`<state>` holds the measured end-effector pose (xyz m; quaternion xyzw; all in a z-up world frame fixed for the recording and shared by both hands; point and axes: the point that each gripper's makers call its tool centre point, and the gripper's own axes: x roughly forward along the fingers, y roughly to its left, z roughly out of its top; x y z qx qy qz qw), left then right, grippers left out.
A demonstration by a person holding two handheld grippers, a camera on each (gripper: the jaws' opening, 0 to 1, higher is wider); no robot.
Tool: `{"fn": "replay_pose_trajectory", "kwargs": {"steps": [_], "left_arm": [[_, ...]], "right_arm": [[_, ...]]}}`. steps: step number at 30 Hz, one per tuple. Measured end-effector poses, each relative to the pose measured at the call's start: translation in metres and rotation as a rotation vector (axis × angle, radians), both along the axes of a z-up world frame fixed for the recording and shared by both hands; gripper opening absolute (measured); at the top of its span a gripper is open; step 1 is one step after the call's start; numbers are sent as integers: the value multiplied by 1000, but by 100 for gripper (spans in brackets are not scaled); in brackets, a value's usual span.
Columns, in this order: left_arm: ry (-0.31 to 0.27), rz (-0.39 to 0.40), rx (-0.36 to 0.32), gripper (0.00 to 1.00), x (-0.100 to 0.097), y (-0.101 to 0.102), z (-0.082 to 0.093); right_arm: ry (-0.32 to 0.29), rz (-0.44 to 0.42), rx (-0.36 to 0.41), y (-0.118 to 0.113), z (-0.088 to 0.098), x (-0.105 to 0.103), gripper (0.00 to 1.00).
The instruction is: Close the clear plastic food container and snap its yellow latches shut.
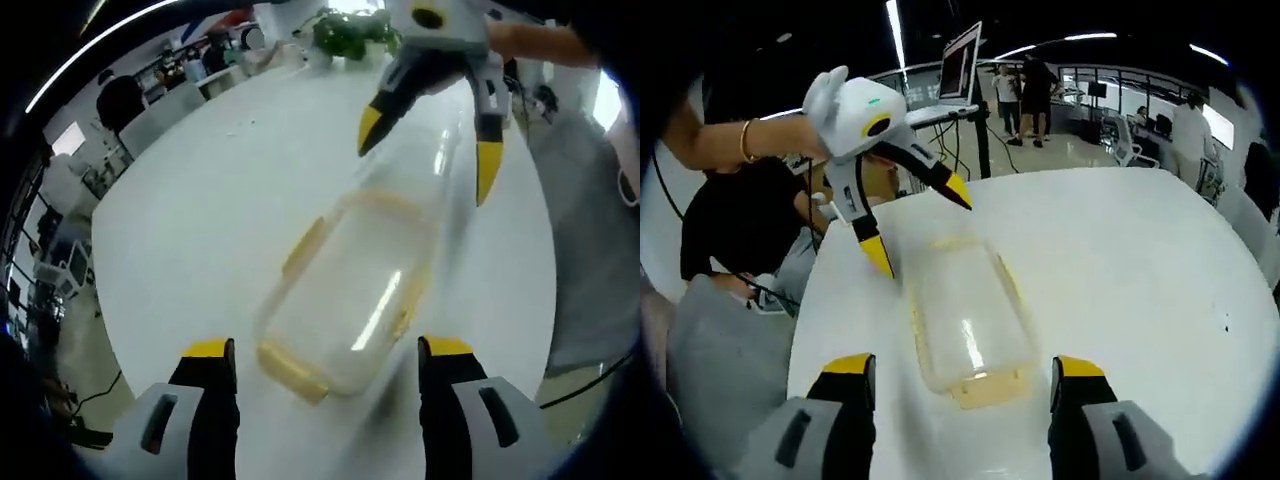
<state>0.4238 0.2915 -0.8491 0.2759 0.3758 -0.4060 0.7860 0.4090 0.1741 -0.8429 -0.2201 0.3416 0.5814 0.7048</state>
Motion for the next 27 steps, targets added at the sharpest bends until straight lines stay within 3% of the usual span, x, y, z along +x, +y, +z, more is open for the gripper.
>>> {"fn": "replay_pose_trajectory", "kwargs": {"steps": [7, 15, 18, 22, 27], "left_arm": [[21, -41, 41, 73, 1, 5, -14], [57, -59, 30, 71, 6, 7, -24], [100, -43, -12, 70, 4, 3, -27], [99, -89, 52, 70, 3, 6, -35], [113, -99, 37, 68, 3, 4, -37]], "right_arm": [[15, 20, -49, 8, -17, -1, 71], [6, 24, -145, 5, -36, 5, 70], [10, 29, -158, 4, -40, 6, 70], [15, 46, -175, 4, -45, 4, 70], [1, 69, -195, 3, -47, 6, 70]]}}
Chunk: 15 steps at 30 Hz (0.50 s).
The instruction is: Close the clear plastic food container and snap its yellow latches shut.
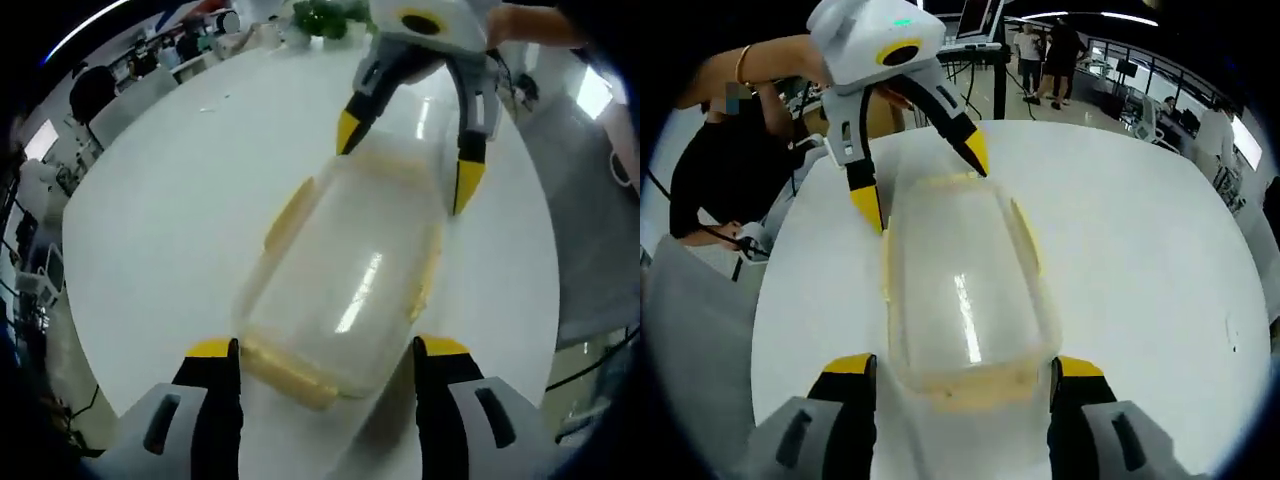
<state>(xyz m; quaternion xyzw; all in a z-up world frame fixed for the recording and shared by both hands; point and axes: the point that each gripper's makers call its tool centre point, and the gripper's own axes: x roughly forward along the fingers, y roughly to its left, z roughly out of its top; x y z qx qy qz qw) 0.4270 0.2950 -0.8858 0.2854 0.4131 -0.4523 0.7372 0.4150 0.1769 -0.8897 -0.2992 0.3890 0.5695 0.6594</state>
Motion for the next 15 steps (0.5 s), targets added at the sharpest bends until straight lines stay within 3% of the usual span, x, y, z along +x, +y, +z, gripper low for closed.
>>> {"fn": "replay_pose_trajectory", "kwargs": {"steps": [6, 15], "left_arm": [[42, 19, -34, 69, -1, -4, -1], [36, -6, -37, 69, -2, -6, 0]], "right_arm": [[-22, 42, -26, -1, -2, 3, 67], [-39, 87, -43, 0, -2, 4, 67]]}}
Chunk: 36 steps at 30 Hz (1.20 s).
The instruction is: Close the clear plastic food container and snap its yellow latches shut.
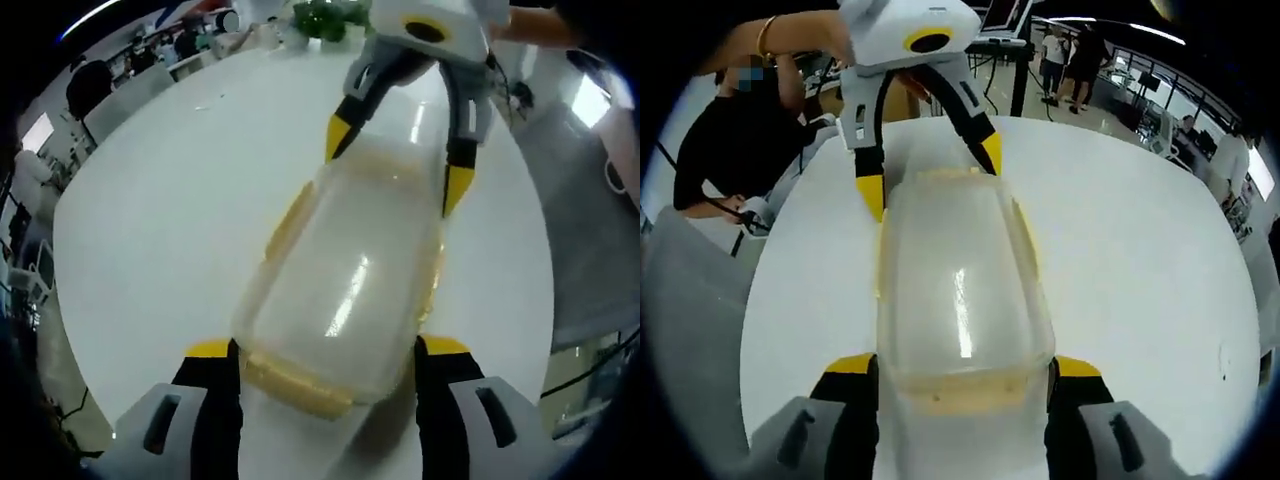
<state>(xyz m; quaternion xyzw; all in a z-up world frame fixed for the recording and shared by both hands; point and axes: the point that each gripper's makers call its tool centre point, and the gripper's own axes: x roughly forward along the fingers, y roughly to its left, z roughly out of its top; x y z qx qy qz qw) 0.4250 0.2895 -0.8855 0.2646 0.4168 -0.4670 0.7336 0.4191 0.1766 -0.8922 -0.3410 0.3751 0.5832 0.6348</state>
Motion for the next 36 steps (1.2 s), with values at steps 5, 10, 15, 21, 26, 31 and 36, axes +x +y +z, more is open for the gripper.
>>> {"fn": "replay_pose_trajectory", "kwargs": {"steps": [5, 10, 15, 21, 26, 31, 36], "left_arm": [[6, -45, 15, 68, -1, 3, 0], [18, -100, 57, 67, -2, 4, 1], [29, -145, 93, 66, -3, 7, 1], [35, -121, 107, 63, 1, 15, 1], [33, -123, 106, 59, 1, 16, 1], [38, -227, 154, 56, 0, 21, 0], [83, -388, 266, 37, -12, 39, -2]], "right_arm": [[3, 56, -17, -3, -1, 0, 66], [3, 104, -30, -7, 0, 1, 64], [2, 183, -61, -13, 1, 3, 55], [-1, 154, -67, -13, 4, 10, 37], [-3, 133, -89, -14, 3, 10, 37], [0, 128, -93, -16, 3, 10, 37], [-1, 158, -103, -20, 2, 9, 37]]}}
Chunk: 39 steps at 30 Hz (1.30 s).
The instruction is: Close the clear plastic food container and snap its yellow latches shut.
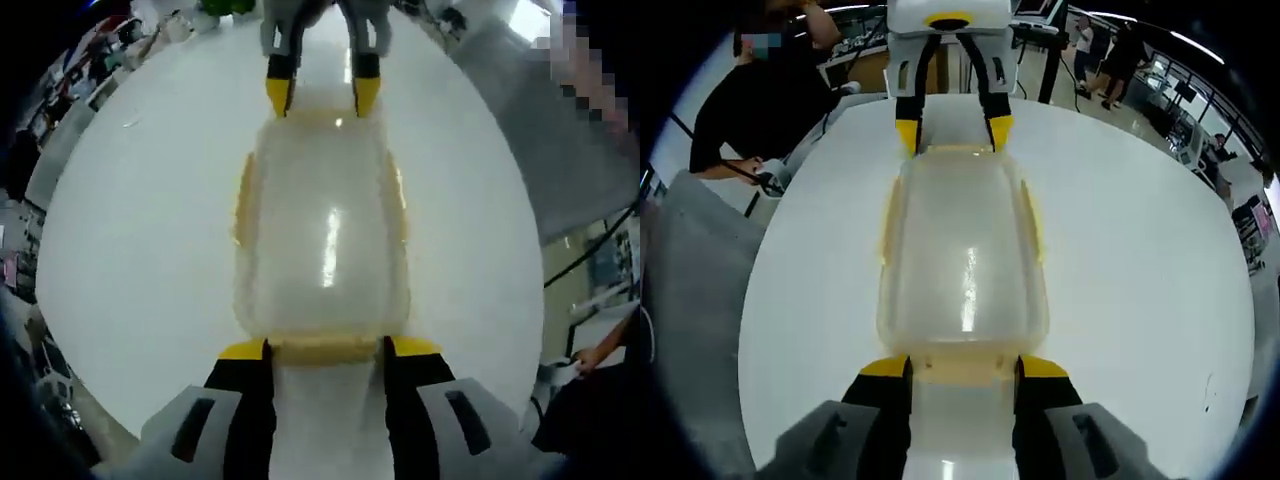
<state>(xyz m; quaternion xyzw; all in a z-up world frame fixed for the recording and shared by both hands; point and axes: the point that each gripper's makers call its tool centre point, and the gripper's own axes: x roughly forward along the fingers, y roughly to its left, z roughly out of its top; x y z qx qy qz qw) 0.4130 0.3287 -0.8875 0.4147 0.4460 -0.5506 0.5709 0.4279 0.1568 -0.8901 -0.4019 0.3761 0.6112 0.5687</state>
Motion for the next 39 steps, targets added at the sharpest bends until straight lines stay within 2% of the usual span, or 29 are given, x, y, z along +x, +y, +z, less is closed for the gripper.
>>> {"fn": "replay_pose_trajectory", "kwargs": {"steps": [1, 7, 10, 18, 26, 32, 34, 39], "left_arm": [[-41, -27, -28, 37, 8, -6, 0], [-36, 4, -47, 37, 10, -5, -1], [-32, 63, -50, 38, 12, -11, -1], [-34, 51, -53, 38, 12, -10, -1], [-39, 32, -46, 37, 11, -12, 0], [-51, 27, -36, 37, 12, -12, 1], [-32, 22, -24, 37, 9, -11, 1], [-31, 33, -36, 37, 7, -14, 10]], "right_arm": [[3, -9, -1, 2, -1, 0, 37], [1, -3, -2, 0, -1, 0, 37], [0, 20, 3, 0, -1, -1, 38], [-1, 32, -8, 0, -1, 0, 38], [-8, 7, -30, -1, -1, -6, 37], [0, 0, -18, 0, 0, -4, 37], [1, 11, -14, 1, 0, -6, 37], [-1, 16, -5, -2, 8, -6, 37]]}}
